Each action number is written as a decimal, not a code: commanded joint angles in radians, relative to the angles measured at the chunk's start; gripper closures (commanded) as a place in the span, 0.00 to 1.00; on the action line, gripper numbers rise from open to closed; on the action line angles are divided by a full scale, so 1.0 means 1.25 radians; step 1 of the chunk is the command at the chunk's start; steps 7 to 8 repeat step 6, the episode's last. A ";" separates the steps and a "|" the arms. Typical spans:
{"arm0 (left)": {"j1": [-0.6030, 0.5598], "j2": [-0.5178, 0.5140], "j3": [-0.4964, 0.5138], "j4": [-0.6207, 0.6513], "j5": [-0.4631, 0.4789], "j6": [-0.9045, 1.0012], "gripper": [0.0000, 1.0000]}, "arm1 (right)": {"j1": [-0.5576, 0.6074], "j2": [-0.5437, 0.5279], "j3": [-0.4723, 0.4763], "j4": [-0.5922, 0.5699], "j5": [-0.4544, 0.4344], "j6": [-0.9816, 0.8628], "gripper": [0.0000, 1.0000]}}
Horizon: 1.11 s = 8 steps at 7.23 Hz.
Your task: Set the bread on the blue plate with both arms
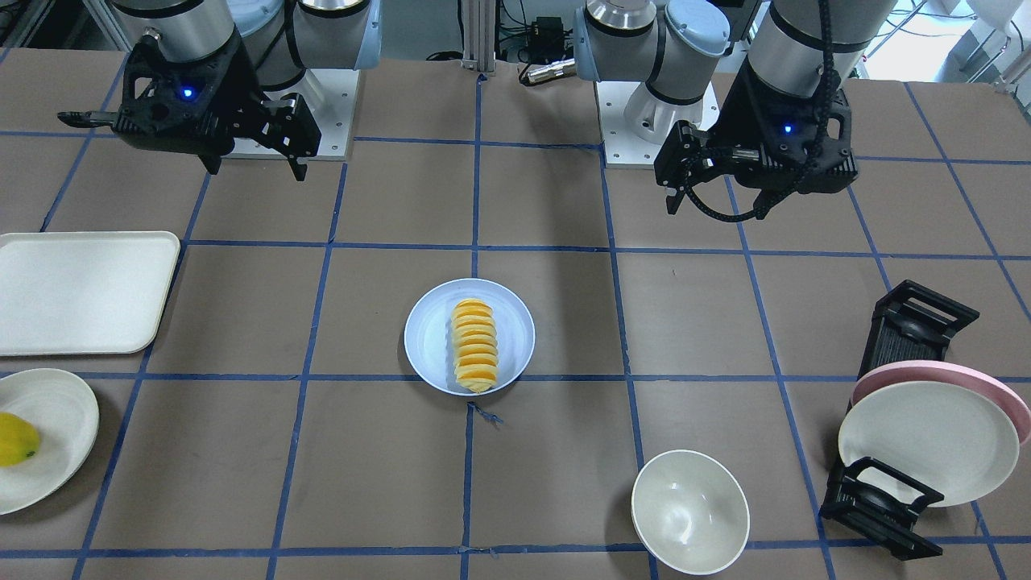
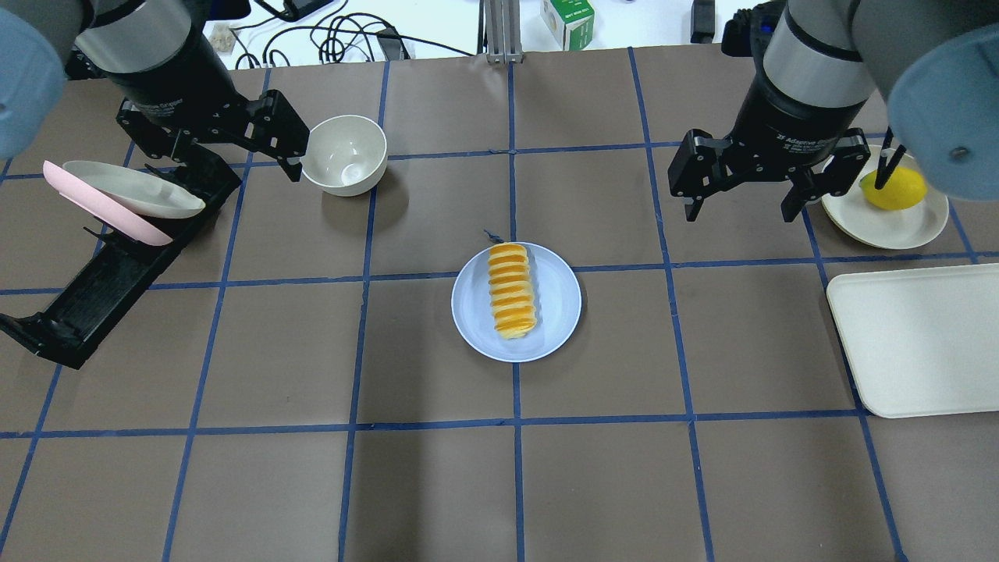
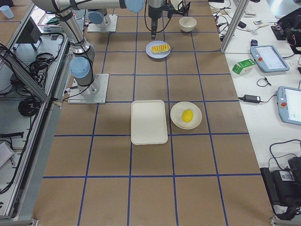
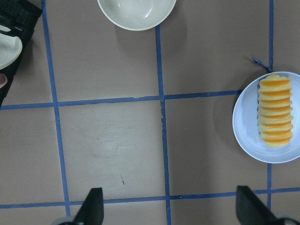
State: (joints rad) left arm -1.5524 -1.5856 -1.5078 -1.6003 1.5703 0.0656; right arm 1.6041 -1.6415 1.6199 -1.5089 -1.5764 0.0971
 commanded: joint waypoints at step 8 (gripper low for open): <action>0.000 0.006 -0.014 0.004 0.000 -0.002 0.00 | 0.000 -0.007 0.001 0.005 0.001 0.003 0.00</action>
